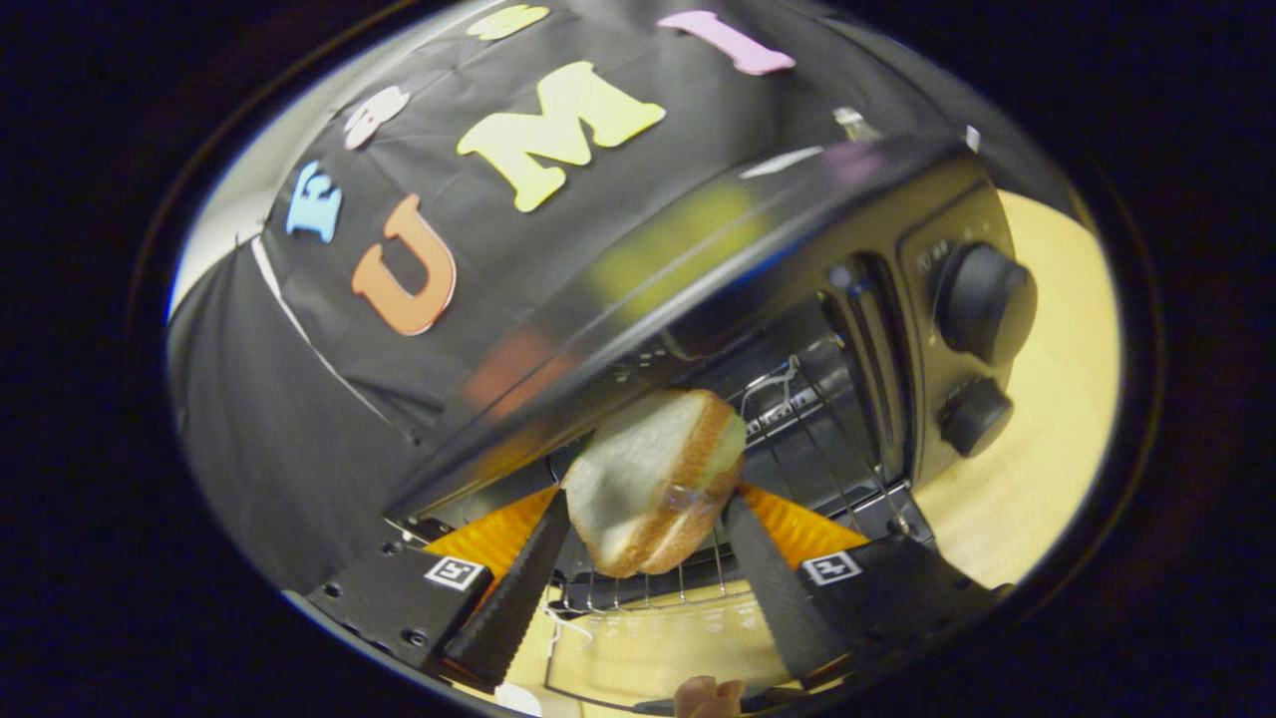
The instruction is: Open the toaster oven, put the food inside, and close the toaster oven door.
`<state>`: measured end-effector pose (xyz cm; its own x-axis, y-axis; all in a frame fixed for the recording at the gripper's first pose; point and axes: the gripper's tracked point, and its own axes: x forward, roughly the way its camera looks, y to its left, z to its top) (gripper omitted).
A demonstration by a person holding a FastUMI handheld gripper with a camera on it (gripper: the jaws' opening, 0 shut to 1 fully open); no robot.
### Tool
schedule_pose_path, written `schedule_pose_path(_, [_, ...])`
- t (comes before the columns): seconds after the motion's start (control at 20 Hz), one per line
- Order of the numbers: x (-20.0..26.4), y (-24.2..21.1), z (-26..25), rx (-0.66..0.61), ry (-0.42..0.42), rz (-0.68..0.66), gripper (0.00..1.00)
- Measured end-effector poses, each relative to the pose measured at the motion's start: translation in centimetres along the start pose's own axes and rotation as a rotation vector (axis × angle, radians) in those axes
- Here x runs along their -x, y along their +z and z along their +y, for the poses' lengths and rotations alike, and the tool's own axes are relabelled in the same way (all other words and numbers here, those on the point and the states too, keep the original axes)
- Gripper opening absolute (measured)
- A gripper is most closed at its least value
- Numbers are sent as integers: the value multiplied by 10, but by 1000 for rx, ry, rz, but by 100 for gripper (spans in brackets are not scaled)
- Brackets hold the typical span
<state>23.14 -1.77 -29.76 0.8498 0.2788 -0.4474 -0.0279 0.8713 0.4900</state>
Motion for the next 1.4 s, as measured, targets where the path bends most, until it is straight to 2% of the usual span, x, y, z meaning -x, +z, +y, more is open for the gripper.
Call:
schedule_pose_path(0.1, [7,-7,-5,58,-64,38,100])
schedule_pose_path(0.35, [34,-15,1,245,-91,61,100])
schedule_pose_path(0.55, [63,-52,2,297,-75,122,100])
schedule_pose_path(0.6, [70,-63,-2,300,-94,130,100])
schedule_pose_path(0.7, [86,-85,-7,317,-117,121,100])
schedule_pose_path(0.9, [111,-126,-2,413,-111,48,100])
schedule_pose_path(1.0, [119,-143,-8,453,-143,51,100])
schedule_pose_path(1.15, [123,-163,-21,464,-184,84,100])
schedule_pose_path(1.35, [119,-177,-45,367,-249,124,100])
schedule_pose_path(1.4, [119,-173,-41,379,-242,99,100])
